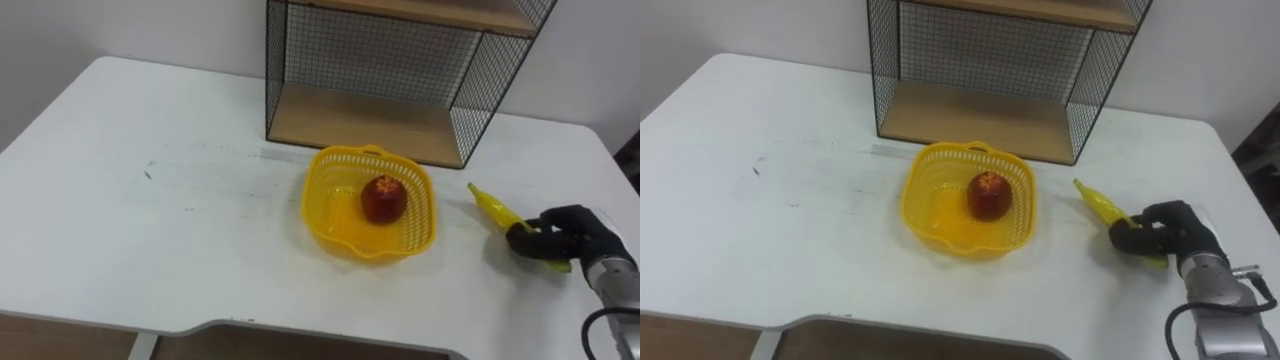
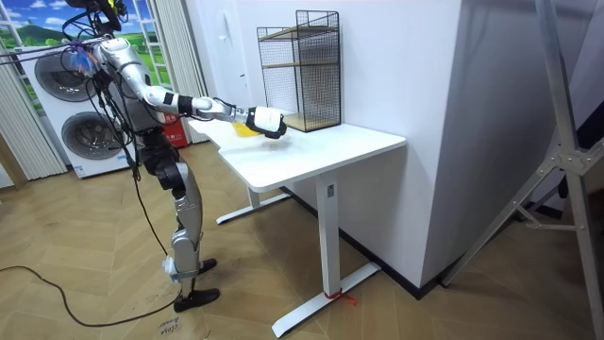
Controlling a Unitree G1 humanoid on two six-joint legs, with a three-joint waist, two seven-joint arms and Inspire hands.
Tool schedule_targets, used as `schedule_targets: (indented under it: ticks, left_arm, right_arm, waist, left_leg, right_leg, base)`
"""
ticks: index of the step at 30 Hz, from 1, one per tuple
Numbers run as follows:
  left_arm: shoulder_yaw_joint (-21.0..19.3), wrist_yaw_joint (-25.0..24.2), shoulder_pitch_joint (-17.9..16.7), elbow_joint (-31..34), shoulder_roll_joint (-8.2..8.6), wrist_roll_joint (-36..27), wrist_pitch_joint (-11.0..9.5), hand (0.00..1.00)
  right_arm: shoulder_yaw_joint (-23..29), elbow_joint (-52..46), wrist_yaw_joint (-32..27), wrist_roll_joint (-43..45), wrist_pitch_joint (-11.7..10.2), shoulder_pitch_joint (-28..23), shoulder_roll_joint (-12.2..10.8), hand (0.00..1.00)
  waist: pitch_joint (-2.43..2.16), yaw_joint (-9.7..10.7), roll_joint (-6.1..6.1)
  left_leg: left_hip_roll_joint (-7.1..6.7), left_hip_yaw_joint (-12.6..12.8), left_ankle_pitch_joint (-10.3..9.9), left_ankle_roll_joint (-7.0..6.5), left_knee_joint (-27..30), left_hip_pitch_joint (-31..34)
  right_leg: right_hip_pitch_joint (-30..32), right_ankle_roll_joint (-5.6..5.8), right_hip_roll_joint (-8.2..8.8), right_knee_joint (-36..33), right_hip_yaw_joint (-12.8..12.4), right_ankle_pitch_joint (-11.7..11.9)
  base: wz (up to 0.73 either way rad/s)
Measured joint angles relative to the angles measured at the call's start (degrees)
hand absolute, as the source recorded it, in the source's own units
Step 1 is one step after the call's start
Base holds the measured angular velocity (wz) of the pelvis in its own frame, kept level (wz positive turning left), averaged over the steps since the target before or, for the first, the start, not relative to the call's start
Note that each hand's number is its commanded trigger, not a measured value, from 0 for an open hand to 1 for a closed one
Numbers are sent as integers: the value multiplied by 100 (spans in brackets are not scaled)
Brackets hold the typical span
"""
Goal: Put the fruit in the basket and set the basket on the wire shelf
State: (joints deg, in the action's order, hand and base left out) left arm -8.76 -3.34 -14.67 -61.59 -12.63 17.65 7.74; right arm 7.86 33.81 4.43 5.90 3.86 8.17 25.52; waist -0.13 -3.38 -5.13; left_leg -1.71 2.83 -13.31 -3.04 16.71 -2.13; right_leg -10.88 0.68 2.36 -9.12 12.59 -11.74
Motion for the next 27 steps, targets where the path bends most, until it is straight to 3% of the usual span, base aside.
schedule_targets:
  ticks: [8,19,27]
  left_arm:
    - [0,26,16,18,47,4,29,0]
    - [104,26,7,-32,70,-6,19,0]
    - [105,26,74,-21,68,-1,-88,0]
  right_arm:
    - [-2,-1411,-184,19,11,-4,-8,100]
    - [-240,-2521,-103,92,0,-8,-85,100]
    - [-329,-2882,-42,122,-15,-8,-84,100]
  waist:
    - [-33,-6,70]
    - [20,-37,145]
    - [24,-32,101]
  left_leg:
    - [8,19,2,1,-11,4]
    - [19,32,4,-3,-9,-23]
    - [20,34,7,-4,-46,-30]
  right_leg:
    - [87,3,0,-63,-52,-2]
    - [82,4,4,-99,-130,-2]
    - [82,4,3,-93,-139,-2]
  base:
    - [0]
    - [0]
    - [0]
